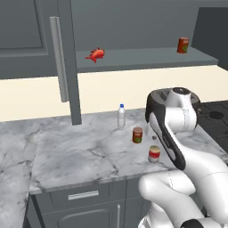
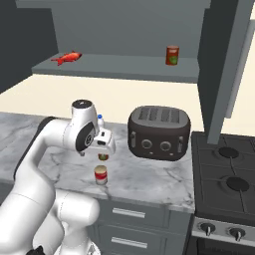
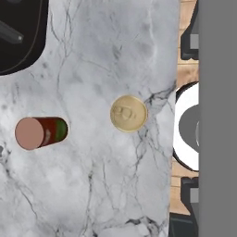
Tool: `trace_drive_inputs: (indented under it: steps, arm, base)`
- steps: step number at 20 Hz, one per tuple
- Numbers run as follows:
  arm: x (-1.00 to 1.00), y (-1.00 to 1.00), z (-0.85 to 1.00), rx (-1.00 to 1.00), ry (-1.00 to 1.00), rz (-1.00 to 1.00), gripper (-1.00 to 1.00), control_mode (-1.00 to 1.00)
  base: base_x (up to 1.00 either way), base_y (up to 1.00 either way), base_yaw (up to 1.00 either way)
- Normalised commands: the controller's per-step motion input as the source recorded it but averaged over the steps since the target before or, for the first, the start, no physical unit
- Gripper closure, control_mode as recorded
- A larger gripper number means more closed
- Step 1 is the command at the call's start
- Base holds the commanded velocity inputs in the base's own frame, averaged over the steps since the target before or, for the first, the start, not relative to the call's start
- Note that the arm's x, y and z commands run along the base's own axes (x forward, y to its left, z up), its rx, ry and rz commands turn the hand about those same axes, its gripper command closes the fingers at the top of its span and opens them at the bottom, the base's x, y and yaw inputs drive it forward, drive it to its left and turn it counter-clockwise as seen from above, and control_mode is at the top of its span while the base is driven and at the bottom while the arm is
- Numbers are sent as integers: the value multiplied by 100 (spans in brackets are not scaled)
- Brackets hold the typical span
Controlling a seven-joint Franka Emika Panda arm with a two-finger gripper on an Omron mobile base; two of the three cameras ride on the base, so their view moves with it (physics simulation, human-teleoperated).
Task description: Pick the cans from the counter and place them in their designated side in the cabinet.
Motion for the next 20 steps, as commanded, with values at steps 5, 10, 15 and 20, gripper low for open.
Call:
trace_drive_inputs:
  steps: [5,10,15,20]
  arm:
    - [4,0,-17,0,0,0,-100,-100]
    - [13,0,-19,0,-1,0,-100,-100]
    - [13,0,-19,0,0,0,-100,-100]
    - [9,0,-21,0,0,0,-100,-100]
  base:
    - [0,0,0]
    - [0,0,0]
    - [0,0,0]
    - [0,0,0]
